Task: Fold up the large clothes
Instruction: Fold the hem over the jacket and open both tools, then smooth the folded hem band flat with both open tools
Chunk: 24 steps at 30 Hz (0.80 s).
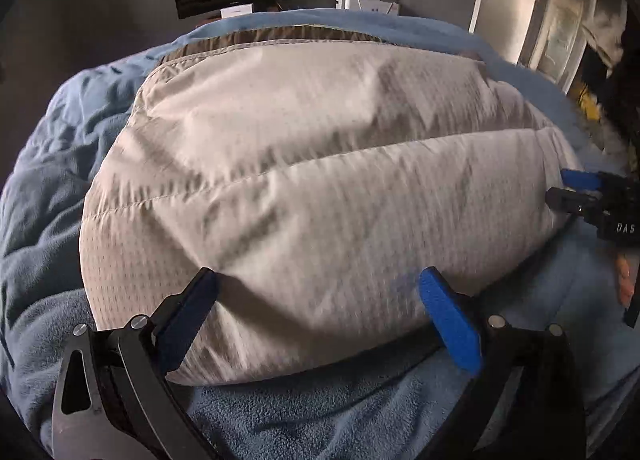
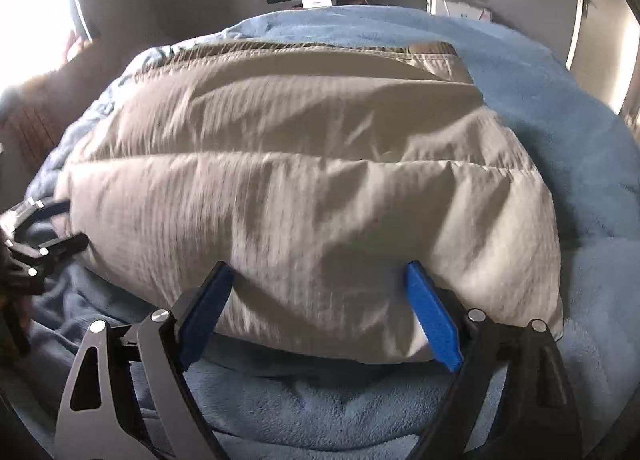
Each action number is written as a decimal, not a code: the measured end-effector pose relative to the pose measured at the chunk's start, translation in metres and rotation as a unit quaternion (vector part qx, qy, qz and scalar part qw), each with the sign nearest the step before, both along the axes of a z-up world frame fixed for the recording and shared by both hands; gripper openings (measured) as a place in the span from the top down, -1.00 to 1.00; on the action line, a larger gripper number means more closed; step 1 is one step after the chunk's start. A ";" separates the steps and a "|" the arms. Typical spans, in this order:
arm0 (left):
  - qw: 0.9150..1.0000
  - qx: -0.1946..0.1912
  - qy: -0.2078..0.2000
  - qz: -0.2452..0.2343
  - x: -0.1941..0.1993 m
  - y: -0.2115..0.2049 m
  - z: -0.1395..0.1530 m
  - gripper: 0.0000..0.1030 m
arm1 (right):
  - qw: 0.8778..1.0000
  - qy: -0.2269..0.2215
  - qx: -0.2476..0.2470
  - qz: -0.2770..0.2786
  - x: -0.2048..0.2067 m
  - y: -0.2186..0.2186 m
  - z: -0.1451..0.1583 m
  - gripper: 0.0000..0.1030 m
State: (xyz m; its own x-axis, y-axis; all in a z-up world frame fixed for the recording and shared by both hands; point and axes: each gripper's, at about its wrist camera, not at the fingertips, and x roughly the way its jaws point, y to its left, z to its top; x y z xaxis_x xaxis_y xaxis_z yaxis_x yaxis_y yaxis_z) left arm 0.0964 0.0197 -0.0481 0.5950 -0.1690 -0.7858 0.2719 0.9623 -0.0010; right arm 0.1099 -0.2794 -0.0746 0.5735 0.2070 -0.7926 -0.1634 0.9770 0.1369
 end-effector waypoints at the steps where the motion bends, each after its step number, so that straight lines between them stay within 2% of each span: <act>1: 1.000 -0.002 -0.002 0.002 0.003 0.000 0.000 -0.87 | 1.000 -0.005 -0.002 -0.001 0.003 0.002 -0.001 -0.69; 5: 1.000 -0.018 -0.013 0.014 0.032 0.002 0.000 -0.89 | 1.000 -0.018 0.000 -0.005 0.026 0.007 0.003 -0.76; 10: 0.999 -0.020 -0.022 0.020 0.075 -0.002 0.012 -0.89 | 1.000 -0.019 0.014 -0.019 0.079 0.013 0.014 -0.76; 14: 0.998 -0.041 -0.010 0.051 0.123 -0.002 0.019 -0.89 | 0.999 -0.014 0.019 -0.023 0.119 0.018 0.017 -0.77; 18: 0.995 -0.044 0.006 0.087 0.166 0.004 0.022 -0.89 | 1.000 -0.013 0.010 -0.024 0.160 0.025 0.022 -0.77; 24: 0.991 -0.034 0.039 0.126 0.200 0.021 0.015 -0.89 | 0.999 0.011 0.007 -0.038 0.210 0.026 0.015 -0.76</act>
State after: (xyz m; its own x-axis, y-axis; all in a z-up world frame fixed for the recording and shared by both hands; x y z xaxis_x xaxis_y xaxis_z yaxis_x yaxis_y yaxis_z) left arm 0.2968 0.0407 -0.0335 0.5622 -0.0768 -0.8235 0.0203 0.9967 -0.0791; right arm 0.3197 -0.2539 -0.0597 0.5709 0.1748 -0.8022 -0.0852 0.9844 0.1539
